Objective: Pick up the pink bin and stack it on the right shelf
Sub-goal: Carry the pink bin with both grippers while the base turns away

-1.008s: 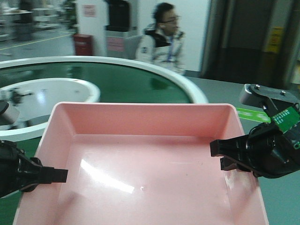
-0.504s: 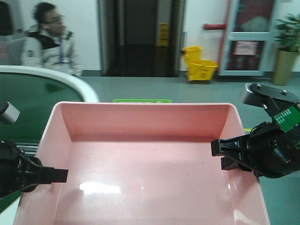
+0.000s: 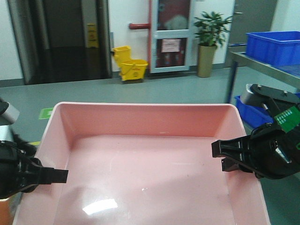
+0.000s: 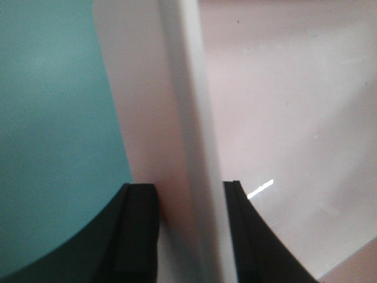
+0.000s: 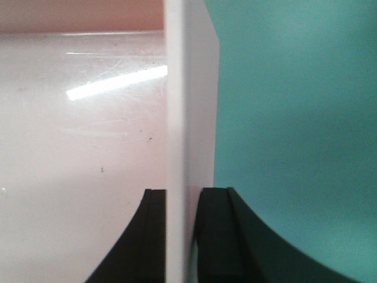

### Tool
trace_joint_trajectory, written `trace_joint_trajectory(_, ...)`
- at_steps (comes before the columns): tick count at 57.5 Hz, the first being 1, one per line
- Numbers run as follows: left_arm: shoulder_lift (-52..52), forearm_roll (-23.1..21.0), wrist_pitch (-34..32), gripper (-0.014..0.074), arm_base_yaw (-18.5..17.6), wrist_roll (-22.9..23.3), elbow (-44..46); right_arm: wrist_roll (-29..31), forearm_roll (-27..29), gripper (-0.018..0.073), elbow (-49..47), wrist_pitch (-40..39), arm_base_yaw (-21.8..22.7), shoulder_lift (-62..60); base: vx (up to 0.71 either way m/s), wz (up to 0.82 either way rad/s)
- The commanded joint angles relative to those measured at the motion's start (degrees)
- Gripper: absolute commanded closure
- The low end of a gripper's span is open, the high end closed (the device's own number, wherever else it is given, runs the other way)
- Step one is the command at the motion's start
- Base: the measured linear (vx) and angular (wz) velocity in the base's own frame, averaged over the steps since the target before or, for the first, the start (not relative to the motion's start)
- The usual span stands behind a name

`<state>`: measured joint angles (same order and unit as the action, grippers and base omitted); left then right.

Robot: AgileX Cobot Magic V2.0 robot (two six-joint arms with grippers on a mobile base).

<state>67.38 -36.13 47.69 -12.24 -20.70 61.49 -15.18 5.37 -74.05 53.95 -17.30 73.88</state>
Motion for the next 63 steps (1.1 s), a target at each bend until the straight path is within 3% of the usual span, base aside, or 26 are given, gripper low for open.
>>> trace_joint_trajectory(1,-1.61,-4.21,0.13,0.0601,-0.44,-1.38,1.79,0.01,1.71,0.0568,-2.26,-6.22,0.22,-1.75,0.17,-0.50)
trace_joint_trajectory(38,-1.61,-4.21,0.13,0.0601,-0.44,-1.38,1.79,0.01,1.71,0.0568,-2.26,-6.14,0.22,-1.75,0.25,-0.48)
trace_joint_trajectory(63,-1.61,-4.21,0.13,0.0601,-0.44,-1.38,1.79,0.01,1.71,0.0568,-2.26,-6.21,0.22,-1.75,0.37,-0.12)
